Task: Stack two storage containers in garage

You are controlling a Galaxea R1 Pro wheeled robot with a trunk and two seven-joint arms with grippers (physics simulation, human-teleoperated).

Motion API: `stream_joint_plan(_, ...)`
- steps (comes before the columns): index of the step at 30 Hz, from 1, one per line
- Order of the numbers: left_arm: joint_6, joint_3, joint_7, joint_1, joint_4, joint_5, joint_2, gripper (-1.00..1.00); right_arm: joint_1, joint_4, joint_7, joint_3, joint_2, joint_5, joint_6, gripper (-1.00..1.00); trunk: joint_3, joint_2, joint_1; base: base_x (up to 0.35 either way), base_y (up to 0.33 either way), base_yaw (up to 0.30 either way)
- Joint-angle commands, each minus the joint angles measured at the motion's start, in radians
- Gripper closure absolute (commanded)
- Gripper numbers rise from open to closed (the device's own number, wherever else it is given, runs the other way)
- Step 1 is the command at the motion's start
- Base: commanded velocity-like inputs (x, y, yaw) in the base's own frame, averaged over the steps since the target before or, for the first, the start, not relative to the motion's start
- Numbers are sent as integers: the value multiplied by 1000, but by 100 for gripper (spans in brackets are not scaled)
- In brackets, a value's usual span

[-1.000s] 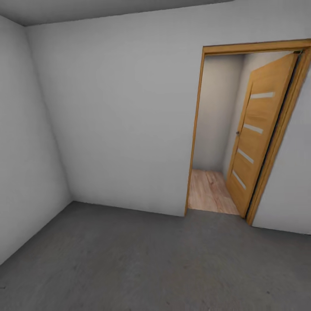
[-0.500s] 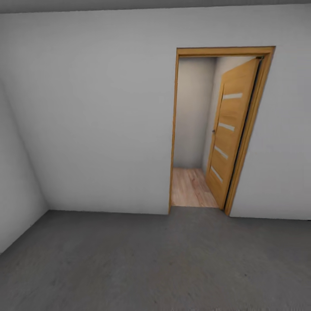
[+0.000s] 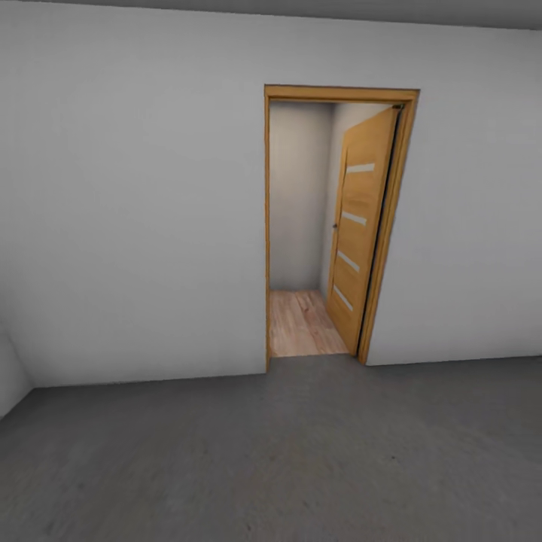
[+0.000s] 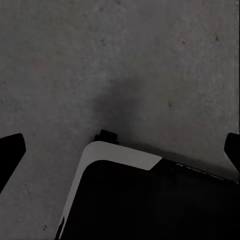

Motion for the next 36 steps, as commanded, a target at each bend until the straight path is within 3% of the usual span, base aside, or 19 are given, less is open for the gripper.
stream_joint_plan(1,-2,-6,2,-1,0,6,-11,-100,-2,3,-1,9,0,-8,-5,-100,-2,-2,0,0,0,-300)
stream_joint_plan(2,-2,-5,1,-1,0,8,-31,-100,-2,3,-1,9,0,-8,-5,-100,-2,-2,0,0,0,-300)
stream_joint_plan(9,0,-7,0,-1,7,11,-56,-100,-2,3,-1,10,10,-5,-6,-100,3,-2,0,0,0,-268)
stream_joint_plan(36,4,-9,10,-1,9,12,-50,-100,-2,3,-2,8,-1,-12,-6,-100,29,-2,0,0,0,-236)
